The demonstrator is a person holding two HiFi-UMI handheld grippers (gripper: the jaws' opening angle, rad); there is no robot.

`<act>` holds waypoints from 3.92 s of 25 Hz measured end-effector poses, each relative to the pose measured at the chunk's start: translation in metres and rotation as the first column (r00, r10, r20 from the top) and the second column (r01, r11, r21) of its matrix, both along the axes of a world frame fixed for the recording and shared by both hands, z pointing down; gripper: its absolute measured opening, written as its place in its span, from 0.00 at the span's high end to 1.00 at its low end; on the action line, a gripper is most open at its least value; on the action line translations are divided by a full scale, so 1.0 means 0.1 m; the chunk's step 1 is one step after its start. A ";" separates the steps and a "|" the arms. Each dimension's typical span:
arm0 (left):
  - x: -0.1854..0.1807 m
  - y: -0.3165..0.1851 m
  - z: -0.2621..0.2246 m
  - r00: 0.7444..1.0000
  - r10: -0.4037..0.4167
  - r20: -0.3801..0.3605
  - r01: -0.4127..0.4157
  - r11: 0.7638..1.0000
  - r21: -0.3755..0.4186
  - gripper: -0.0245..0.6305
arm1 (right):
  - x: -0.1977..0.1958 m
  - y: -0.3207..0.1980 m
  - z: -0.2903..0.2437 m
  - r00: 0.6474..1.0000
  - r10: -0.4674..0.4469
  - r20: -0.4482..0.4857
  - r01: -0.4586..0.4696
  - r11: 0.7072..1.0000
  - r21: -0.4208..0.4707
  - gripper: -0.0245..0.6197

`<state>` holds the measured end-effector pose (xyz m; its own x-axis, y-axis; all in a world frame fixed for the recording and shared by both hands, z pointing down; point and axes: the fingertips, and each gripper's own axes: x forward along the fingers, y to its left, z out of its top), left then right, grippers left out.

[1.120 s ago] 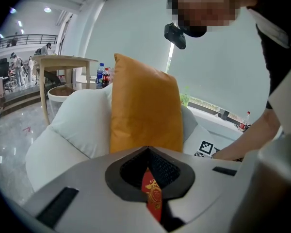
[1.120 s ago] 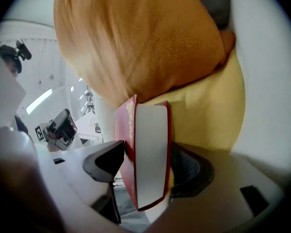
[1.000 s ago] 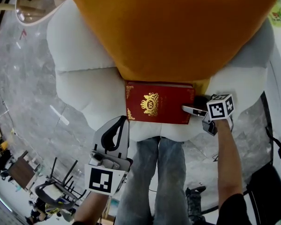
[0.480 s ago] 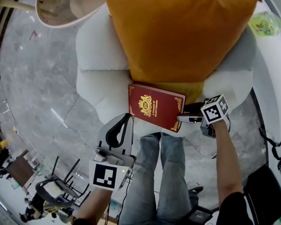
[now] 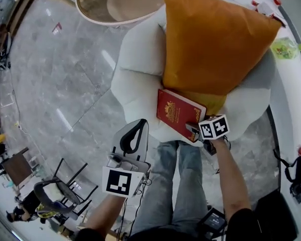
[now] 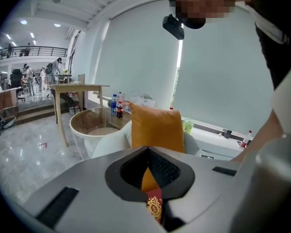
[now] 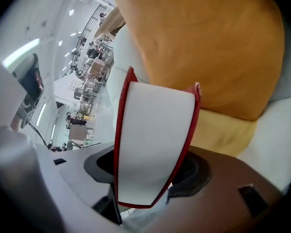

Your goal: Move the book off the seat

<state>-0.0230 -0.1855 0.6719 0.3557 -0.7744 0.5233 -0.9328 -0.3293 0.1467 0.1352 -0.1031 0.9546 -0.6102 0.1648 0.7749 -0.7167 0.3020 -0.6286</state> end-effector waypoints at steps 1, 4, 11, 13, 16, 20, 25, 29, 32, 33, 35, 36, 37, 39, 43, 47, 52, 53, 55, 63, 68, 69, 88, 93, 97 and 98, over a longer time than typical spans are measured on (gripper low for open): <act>-0.06 0.00 -0.07 1.000 -0.007 0.001 0.007 1.000 0.006 0.95 | -0.03 0.00 -0.05 1.000 0.008 -0.016 -0.008 1.000 0.000 0.53; -0.23 0.00 -0.26 1.000 -0.025 0.011 0.024 1.000 0.019 0.95 | -0.08 -0.08 -0.16 0.998 0.000 -0.064 0.001 1.000 0.019 0.55; -0.59 0.19 -0.73 0.995 -0.082 0.062 0.080 0.996 0.040 0.95 | -0.17 -0.27 -0.77 0.983 -0.134 -0.127 0.151 0.980 0.128 0.56; -0.66 0.22 -0.87 0.993 -0.102 0.064 0.099 0.994 0.040 0.95 | -0.17 -0.38 -1.02 0.980 -0.152 -0.126 0.172 0.971 0.166 0.57; -0.72 0.29 -1.16 0.988 -0.105 0.109 0.098 0.993 0.069 0.95 | -0.16 -0.50 -1.43 0.983 -0.158 -0.097 0.175 0.962 0.211 0.57; -0.65 0.26 -1.61 0.983 -0.147 0.113 0.136 0.986 0.099 0.95 | 0.00 -0.83 -2.11 0.989 -0.138 -0.057 0.149 0.942 0.301 0.58; -0.46 0.44 -2.10 0.972 -0.180 0.148 0.152 0.971 0.182 0.95 | 0.23 -0.95 -2.92 0.996 -0.080 0.029 0.063 0.921 0.386 0.58; -0.21 0.60 -2.43 0.972 -0.179 0.154 0.144 0.967 0.210 0.95 | 0.43 -1.03 -3.59 0.988 -0.006 0.156 -0.061 0.906 0.420 0.59; -0.07 0.68 -2.67 0.972 -0.209 0.112 0.178 0.956 0.235 0.95 | 0.55 -1.09 -4.08 0.970 0.007 0.243 -0.123 0.877 0.464 0.59; -0.06 0.71 -2.73 0.969 -0.230 0.092 0.202 0.949 0.244 0.95 | 0.58 -1.12 -4.22 0.963 0.007 0.270 -0.141 0.866 0.479 0.59; -0.10 0.79 -2.87 0.957 -0.280 0.072 0.252 0.930 0.268 0.95 | 0.60 -1.15 -4.48 0.949 0.001 0.315 -0.170 0.845 0.507 0.59; -0.15 0.85 -2.95 0.949 -0.305 0.074 0.273 0.919 0.284 0.95 | 0.59 -1.15 -4.60 0.942 -0.002 0.336 -0.182 0.836 0.517 0.59; -0.21 0.91 -3.03 0.941 -0.329 0.080 0.291 0.908 0.302 0.95 | 0.58 -1.14 -4.73 0.934 -0.007 0.356 -0.194 0.828 0.527 0.59; -0.35 1.03 -3.23 0.921 -0.380 0.082 0.334 0.881 0.337 0.95 | 0.50 -1.14 -5.02 0.915 -0.036 0.403 -0.211 0.808 0.550 0.59; -0.66 1.33 -3.60 0.860 -0.507 0.053 0.452 0.807 0.380 0.95 | 0.21 -1.12 -5.51 0.851 -0.151 0.503 -0.222 0.764 0.605 0.59; -0.85 1.69 -3.87 0.809 -0.586 0.031 0.525 0.746 0.409 0.95 | -0.04 -0.92 -5.98 0.799 -0.208 0.565 -0.246 0.743 0.622 0.59; -1.07 2.10 -4.01 0.742 -0.670 0.025 0.596 0.675 0.435 0.95 | -0.50 -0.70 -6.44 0.698 -0.270 0.664 -0.271 0.759 0.593 0.59; -1.12 2.17 -4.02 0.729 -0.684 0.025 0.607 0.663 0.439 0.95 | -0.60 -0.66 -6.51 0.680 -0.284 0.676 -0.269 0.761 0.590 0.59; -1.24 2.30 -4.05 0.709 -0.704 0.026 0.623 0.644 0.443 0.95 | -0.82 -0.58 -6.60 0.656 -0.305 0.691 -0.261 0.767 0.586 0.59; -1.91 2.56 -4.05 0.682 -0.731 -0.011 0.658 0.607 0.446 0.95 | -1.59 -0.34 -6.70 0.620 -0.304 0.723 -0.260 0.790 0.555 0.59; -2.52 2.58 -4.05 0.692 -0.722 -0.029 0.654 0.609 0.450 0.95 | -2.12 -0.22 -6.74 0.613 -0.276 0.741 -0.293 0.791 0.537 0.59; -2.69 2.60 -4.08 0.697 -0.717 -0.029 0.649 0.613 0.451 0.95 | -2.27 -0.17 -6.78 0.615 -0.273 0.740 -0.297 0.789 0.538 0.59; -4.45 2.76 -3.82 0.769 -0.637 -0.060 0.587 0.665 0.462 0.95 | -4.08 0.14 -6.62 0.647 -0.183 0.741 -0.377 0.767 0.518 0.59; -4.59 2.86 -3.72 0.769 -0.635 -0.070 0.592 0.668 0.450 0.95 | -4.33 0.17 -6.65 0.644 -0.184 0.743 -0.372 0.774 0.513 0.59; -4.65 2.84 -3.75 0.783 -0.616 -0.088 0.584 0.678 0.445 0.95 | -4.43 0.13 -6.79 0.665 -0.195 0.721 -0.383 0.739 0.554 0.59; -4.67 2.82 -3.77 0.785 -0.612 -0.097 0.584 0.677 0.448 0.95 | -4.44 0.11 -6.81 0.670 -0.198 0.715 -0.385 0.731 0.563 0.59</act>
